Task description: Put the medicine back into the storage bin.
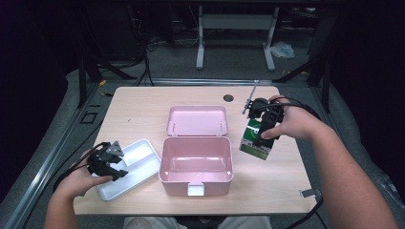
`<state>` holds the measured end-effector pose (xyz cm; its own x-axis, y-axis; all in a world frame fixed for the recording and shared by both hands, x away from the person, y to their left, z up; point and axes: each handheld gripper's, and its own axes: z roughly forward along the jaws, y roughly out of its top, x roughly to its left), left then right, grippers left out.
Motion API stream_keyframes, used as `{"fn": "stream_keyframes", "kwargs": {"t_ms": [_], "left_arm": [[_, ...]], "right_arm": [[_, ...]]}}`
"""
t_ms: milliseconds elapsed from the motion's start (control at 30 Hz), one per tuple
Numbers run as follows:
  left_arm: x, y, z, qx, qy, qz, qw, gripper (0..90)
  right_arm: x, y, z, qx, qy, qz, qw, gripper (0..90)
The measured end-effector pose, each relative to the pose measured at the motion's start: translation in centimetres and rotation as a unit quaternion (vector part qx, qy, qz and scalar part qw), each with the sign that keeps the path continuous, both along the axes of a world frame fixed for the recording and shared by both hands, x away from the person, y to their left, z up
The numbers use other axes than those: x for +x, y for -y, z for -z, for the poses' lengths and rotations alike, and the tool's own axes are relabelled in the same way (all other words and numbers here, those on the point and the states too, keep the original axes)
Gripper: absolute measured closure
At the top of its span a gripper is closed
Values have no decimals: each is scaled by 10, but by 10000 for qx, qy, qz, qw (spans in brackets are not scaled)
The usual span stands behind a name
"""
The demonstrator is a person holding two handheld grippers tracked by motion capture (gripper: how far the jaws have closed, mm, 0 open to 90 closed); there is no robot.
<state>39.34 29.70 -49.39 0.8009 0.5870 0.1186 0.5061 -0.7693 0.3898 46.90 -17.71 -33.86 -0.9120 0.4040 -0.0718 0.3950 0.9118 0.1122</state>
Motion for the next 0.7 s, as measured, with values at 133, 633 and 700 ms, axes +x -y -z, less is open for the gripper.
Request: {"fn": "stream_keyframes", "kwargs": {"t_ms": [133,633,700], "left_arm": [[0,0,0,-8,-6,2,10000,408],[0,-1,0,-22,-1,-4,10000,410],[1,-1,1,-24,-11,-1,10000,410]], "right_arm": [[-2,-8,-5,29,50,-119,9999,162],[-6,-30,-13,48,157,-466,9988,162],[-7,-35,-16,65,194,-551,9983,162]]}}
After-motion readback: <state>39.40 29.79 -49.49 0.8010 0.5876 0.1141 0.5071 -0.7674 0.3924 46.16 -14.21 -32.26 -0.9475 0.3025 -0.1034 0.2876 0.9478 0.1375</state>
